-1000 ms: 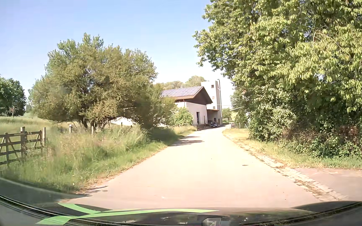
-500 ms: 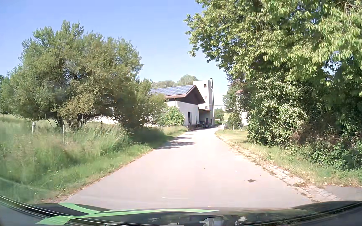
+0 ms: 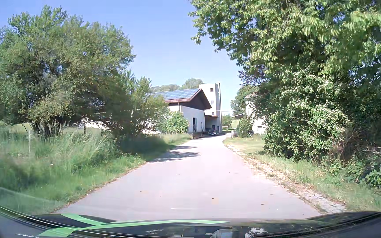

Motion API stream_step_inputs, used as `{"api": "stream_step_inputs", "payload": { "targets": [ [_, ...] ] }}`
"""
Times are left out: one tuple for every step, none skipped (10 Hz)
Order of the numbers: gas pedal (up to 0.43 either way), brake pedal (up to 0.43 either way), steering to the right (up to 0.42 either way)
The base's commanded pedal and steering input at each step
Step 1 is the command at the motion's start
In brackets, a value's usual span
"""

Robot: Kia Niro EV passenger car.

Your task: Follow the waypoints while adhering to traffic rules and regulations

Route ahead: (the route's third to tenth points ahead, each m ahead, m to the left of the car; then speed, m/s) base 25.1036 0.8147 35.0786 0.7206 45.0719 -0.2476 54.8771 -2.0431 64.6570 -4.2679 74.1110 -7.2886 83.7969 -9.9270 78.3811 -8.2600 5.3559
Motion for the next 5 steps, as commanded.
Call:
{"api": "stream_step_inputs", "payload": {
  "targets": [
    [0.15,0.0,0.013],
    [0.15,0.0,0.013],
    [0.15,0.0,0.013],
    [0.15,0.0,0.013],
    [0.15,0.0,0.012]
  ]
}}
